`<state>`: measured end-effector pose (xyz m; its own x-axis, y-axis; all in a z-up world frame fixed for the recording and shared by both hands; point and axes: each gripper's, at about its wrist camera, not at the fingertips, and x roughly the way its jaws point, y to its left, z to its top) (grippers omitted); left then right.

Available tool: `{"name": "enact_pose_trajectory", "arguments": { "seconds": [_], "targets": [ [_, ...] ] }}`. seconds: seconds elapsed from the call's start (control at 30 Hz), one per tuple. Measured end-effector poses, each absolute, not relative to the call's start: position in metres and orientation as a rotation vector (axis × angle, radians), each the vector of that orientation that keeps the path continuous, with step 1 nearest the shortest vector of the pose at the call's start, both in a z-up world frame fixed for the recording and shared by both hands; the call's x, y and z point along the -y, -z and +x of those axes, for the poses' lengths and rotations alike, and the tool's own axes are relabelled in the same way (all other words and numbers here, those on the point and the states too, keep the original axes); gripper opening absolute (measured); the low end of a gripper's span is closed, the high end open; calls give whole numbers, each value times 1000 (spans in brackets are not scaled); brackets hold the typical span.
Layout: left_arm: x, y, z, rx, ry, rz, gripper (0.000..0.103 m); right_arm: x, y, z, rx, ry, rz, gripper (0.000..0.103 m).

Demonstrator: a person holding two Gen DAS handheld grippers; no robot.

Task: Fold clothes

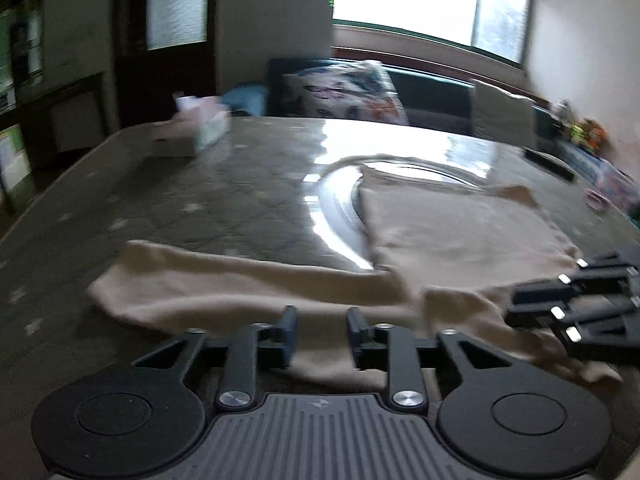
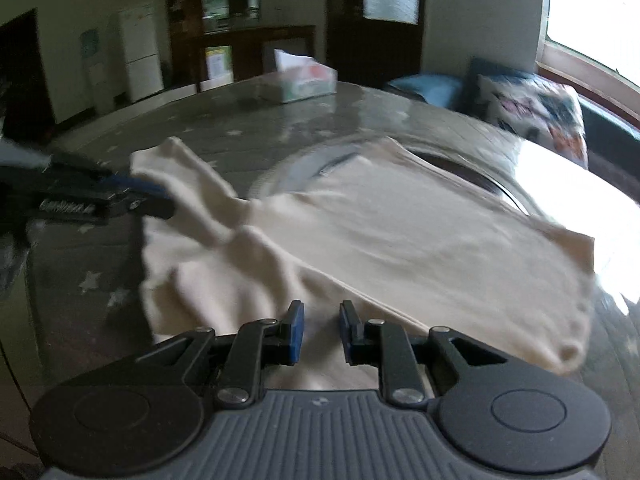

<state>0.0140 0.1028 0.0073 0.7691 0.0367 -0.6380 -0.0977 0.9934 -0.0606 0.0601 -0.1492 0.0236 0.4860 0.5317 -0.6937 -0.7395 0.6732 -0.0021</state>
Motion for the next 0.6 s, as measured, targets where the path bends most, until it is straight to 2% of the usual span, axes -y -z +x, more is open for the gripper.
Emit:
{"name": "enact_pose_trajectory", "arguments": {
  "seconds": [0.23,0.37,0.6],
  "targets": [
    [-149,-3,13,-691,-228,-151,42,116,-24,34,-672,-898,-375,20],
    [-167,-3,8,-680,-282,-165,44,121,-31,30,-648,-884,-376,24],
    [-184,-1,5,-684,-349,-202,47,124,-25,29,-725,-935,-336,25]
  ]
}}
